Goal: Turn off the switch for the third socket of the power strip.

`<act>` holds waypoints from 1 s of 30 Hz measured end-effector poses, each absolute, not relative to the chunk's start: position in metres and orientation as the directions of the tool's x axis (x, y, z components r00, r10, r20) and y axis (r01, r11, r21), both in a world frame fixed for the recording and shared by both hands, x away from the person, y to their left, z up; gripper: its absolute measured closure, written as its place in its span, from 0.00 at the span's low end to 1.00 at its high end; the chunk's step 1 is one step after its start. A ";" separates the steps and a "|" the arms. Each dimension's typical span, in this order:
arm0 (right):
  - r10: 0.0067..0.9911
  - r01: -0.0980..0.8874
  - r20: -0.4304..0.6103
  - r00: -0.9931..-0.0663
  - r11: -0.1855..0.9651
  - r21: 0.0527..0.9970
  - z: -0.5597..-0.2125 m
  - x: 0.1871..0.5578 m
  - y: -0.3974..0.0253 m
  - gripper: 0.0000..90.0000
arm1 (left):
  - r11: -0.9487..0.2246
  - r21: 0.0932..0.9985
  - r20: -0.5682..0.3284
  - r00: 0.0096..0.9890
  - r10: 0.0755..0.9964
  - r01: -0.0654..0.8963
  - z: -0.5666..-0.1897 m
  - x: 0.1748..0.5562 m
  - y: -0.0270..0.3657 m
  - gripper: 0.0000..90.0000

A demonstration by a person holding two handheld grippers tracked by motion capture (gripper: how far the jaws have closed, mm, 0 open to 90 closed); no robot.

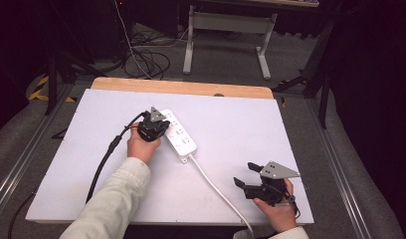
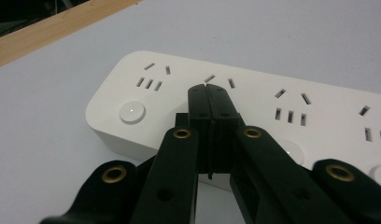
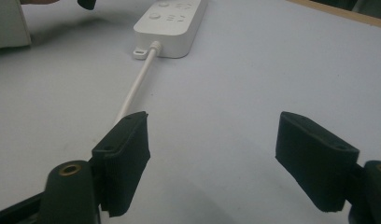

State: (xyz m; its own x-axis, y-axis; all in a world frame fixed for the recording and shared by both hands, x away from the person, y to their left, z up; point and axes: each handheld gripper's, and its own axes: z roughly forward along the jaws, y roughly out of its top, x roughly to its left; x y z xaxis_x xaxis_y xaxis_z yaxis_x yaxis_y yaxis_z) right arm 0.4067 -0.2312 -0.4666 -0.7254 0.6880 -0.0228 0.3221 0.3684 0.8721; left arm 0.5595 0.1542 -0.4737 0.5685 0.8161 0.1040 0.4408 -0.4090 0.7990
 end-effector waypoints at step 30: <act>0.685 0.333 -0.015 -0.728 0.373 0.866 -0.469 0.408 -0.230 0.29 | -0.377 0.788 0.066 0.542 0.838 0.487 -0.472 0.560 0.153 1.00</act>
